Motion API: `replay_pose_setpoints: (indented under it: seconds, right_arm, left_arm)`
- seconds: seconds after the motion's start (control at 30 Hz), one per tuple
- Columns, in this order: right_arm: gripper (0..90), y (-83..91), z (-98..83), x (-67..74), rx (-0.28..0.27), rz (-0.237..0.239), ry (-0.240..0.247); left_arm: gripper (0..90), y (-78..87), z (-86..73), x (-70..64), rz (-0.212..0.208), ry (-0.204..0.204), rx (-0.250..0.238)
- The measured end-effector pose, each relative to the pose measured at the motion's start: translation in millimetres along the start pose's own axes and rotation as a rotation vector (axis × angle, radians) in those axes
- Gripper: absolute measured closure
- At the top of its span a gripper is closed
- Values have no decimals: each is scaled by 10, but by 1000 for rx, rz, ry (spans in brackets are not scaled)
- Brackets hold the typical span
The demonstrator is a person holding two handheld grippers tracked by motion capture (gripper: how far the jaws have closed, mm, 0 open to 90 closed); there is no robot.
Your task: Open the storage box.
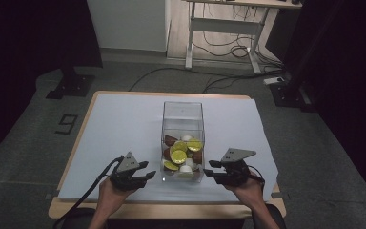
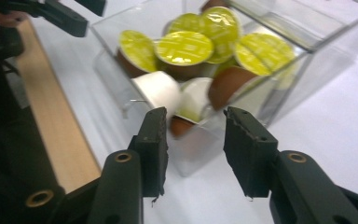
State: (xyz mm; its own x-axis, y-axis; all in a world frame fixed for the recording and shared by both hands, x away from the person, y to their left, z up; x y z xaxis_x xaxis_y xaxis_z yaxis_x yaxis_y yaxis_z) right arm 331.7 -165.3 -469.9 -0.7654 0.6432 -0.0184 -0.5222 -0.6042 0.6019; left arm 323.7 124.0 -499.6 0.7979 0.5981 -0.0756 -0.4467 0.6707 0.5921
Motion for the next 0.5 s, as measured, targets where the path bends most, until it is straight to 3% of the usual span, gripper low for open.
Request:
replay_pose_setpoints:
  seconds: [0.23, 0.5]
  right_arm:
    - [449, 30, -15, -241, -1, -74, -29]
    - [350, 1, -195, -543, 12, -133, -108]
  left_arm:
    - [332, 8, 6, 188, 27, 35, -3]
    - [174, -90, -95, 444, 52, 65, 39]
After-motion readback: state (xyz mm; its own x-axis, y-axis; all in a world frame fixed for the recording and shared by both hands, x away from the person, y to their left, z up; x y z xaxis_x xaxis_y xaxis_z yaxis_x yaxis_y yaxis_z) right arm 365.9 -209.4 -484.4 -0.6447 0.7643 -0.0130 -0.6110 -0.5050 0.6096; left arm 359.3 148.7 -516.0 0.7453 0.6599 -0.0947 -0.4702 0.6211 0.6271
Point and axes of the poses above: each handheld gripper's, and its own axes: y roughly backward along the jaws, z roughly out of its top, x roughly to its left, the point moved 6 cm from there along -y, roughly forward along the jaws, and after that the axes turned 5 degrees about -z, right-handed, at the moved point
